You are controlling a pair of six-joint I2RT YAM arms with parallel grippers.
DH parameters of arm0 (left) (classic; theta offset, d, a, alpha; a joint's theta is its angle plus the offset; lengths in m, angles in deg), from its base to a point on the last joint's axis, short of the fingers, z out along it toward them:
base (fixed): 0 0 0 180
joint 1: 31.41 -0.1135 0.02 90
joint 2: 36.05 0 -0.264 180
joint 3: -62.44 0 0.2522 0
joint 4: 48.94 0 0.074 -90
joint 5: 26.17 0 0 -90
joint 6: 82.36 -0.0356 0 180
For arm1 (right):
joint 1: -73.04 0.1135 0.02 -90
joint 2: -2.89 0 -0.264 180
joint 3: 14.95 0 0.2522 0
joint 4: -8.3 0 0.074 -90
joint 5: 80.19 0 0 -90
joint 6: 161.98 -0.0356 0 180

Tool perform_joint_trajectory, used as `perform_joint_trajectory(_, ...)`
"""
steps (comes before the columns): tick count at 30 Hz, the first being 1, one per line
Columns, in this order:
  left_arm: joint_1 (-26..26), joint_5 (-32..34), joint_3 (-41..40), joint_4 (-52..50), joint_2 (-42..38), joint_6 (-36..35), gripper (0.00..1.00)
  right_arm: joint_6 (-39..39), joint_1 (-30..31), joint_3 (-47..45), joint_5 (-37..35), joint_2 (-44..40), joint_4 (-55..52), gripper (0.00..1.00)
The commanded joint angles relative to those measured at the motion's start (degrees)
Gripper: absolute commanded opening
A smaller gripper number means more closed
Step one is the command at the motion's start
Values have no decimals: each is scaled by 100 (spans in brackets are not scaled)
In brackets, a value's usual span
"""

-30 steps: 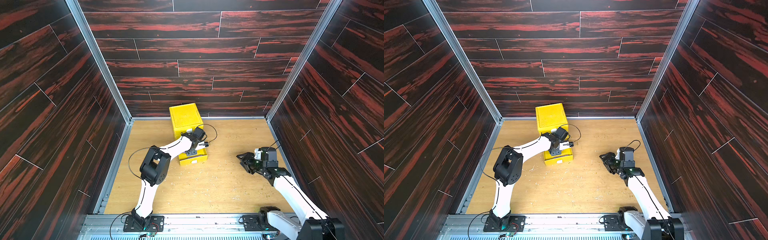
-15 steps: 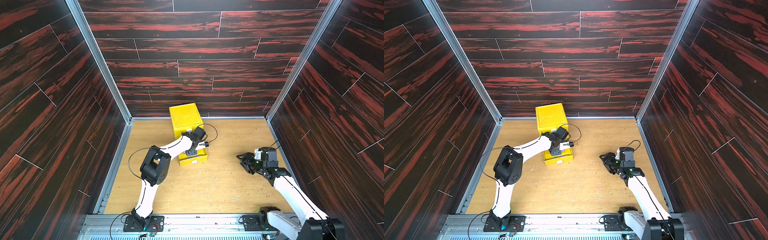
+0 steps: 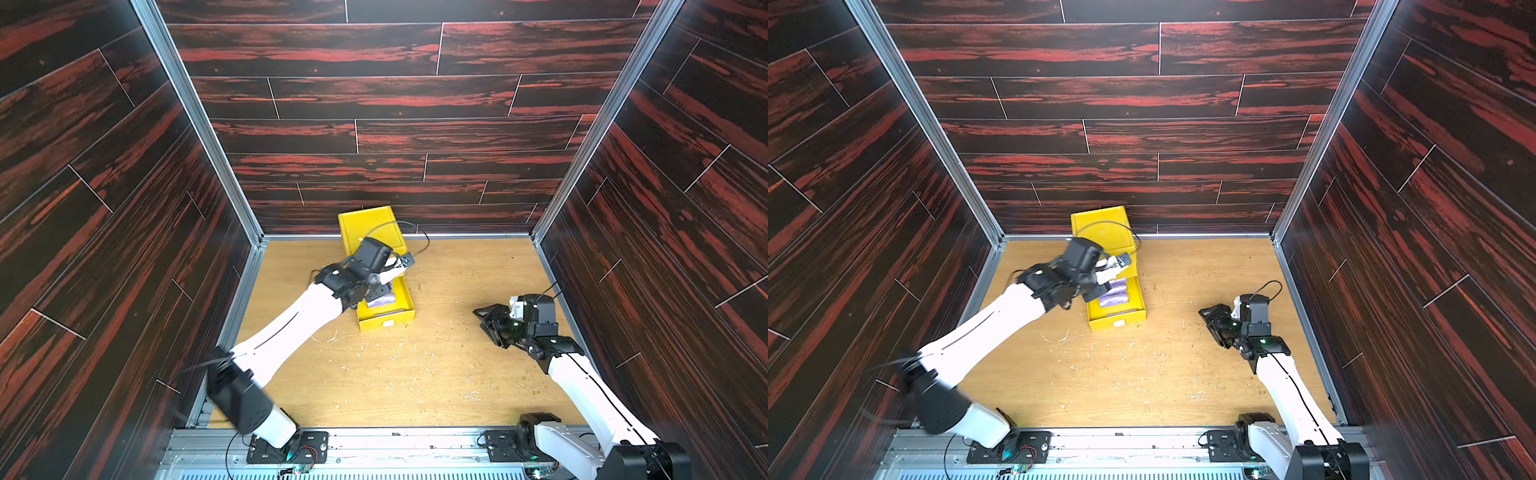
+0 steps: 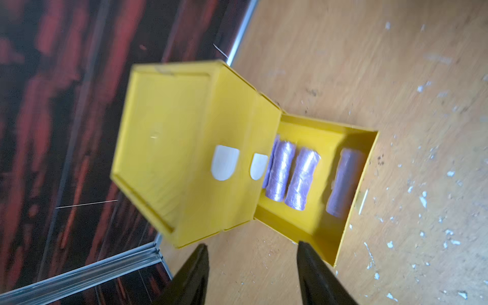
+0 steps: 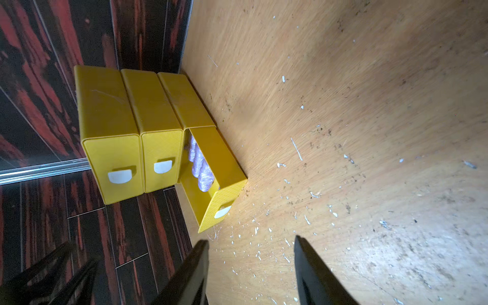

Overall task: Sort the rolls of trash bags by color and place them into the drawer
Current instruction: Place the roll of trash bags in the drawer.

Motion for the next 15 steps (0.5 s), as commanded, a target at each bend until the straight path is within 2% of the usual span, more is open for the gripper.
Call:
perform_joint_trajectory(1, -174, 484, -409, 1308, -698, 1354, 61, -19, -19, 130, 114, -155, -101, 56)
perform_joint_trajectory(3, -420, 906, -187, 1451, -746, 2236, 61, -45, -18, 112, 173, -228, -73, 56)
perform_joint_trajectory(6, -980, 994, 1115, 325, -72, 3407, 61, -127, 0, 48, 221, -361, -26, 56)
perform_joint_trajectory(7, -1191, 955, 1643, -206, 259, 3761, 65, -157, 10, 14, 240, -415, -2, 56)
perform_joint_trajectory(10, -1834, 202, 3045, -1126, 1257, 4665, 72, -258, 76, -53, 257, -560, 33, 56)
perform_joint_trajectory(14, -2725, -1347, 5432, -2523, 3068, 5912, 93, -368, 212, -140, 328, -684, 101, 56)
perform_joint_trajectory(15, -2884, -1725, 5976, -2767, 3490, 6152, 95, -375, 263, -158, 313, -711, 122, 56)
